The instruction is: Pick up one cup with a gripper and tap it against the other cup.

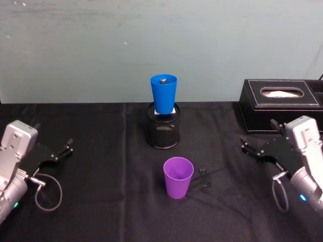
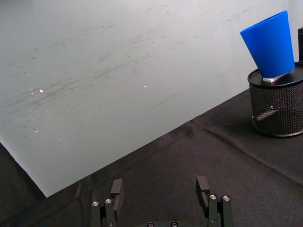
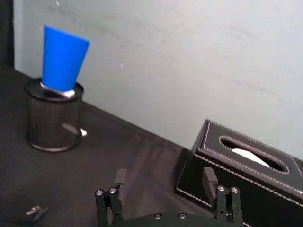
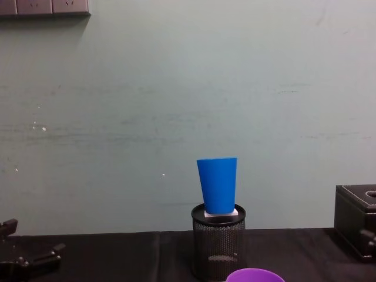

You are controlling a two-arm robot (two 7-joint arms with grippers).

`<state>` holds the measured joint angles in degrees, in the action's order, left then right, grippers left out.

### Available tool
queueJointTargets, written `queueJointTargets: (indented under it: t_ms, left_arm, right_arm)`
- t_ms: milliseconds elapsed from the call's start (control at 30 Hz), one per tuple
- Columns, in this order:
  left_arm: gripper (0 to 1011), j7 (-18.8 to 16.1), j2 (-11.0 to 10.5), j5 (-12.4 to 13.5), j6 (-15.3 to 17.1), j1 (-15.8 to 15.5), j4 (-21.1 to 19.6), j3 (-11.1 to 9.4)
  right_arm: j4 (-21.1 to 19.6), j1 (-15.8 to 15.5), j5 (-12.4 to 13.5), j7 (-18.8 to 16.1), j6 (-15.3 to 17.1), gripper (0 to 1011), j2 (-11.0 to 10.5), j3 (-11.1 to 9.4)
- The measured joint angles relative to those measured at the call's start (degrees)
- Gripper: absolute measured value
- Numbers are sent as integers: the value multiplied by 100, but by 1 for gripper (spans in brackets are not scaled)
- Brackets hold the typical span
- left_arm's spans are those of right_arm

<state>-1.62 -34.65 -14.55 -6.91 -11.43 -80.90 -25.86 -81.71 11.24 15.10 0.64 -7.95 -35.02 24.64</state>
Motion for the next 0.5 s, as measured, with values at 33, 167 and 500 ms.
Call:
queueJointTargets:
  t_ms: [33, 167, 500]
  left_arm:
    - [1000, 0, 0, 0, 0, 0, 0, 0]
    - [1000, 0, 0, 0, 0, 0, 0, 0]
    - [1000, 0, 0, 0, 0, 0, 0, 0]
  right_arm:
    - [-70, -46, 48, -69, -56, 1003, -33, -61]
    - [-299, -251, 299, -322, -199, 1003, -140, -243]
    - [-693, -866, 1188, -1686, -505, 1003, -320, -288]
